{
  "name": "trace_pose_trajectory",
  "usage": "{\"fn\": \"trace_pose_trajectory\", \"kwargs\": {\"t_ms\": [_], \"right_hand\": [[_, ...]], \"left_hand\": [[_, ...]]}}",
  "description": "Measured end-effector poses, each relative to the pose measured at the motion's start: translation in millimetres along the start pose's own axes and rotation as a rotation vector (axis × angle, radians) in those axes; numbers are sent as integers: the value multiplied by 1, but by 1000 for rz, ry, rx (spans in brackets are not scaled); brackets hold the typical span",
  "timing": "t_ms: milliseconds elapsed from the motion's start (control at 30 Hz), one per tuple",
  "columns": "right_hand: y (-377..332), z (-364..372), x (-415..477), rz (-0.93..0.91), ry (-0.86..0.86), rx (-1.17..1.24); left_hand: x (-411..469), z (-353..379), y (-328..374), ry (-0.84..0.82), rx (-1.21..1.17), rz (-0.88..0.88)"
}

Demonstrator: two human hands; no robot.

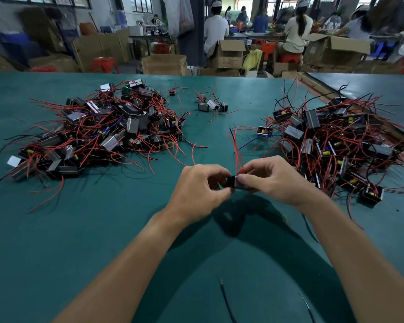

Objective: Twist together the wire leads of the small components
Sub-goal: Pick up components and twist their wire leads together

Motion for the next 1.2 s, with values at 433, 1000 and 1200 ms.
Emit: {"fn": "trace_pose_trajectory", "kwargs": {"t_ms": [433,1000,1200], "right_hand": [[20,-13,13,-70,289,-281],[5,5,4,-97,94,-242],[6,9,6,-118,144,-237]], "left_hand": [[8,-31,-16,-211,361,-31],[6,-30,-15,271,504,-13],[9,-31,-11,310,511,126]]}}
Point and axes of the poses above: each hand's wrist, its own x-axis towards the middle knuckle, its own z-axis out of the palm, y = z × x, the point moved 3 cm from there along x, towards the middle knuckle, and after that the axes turned 9 degrees about y, right-handed, at the moved point
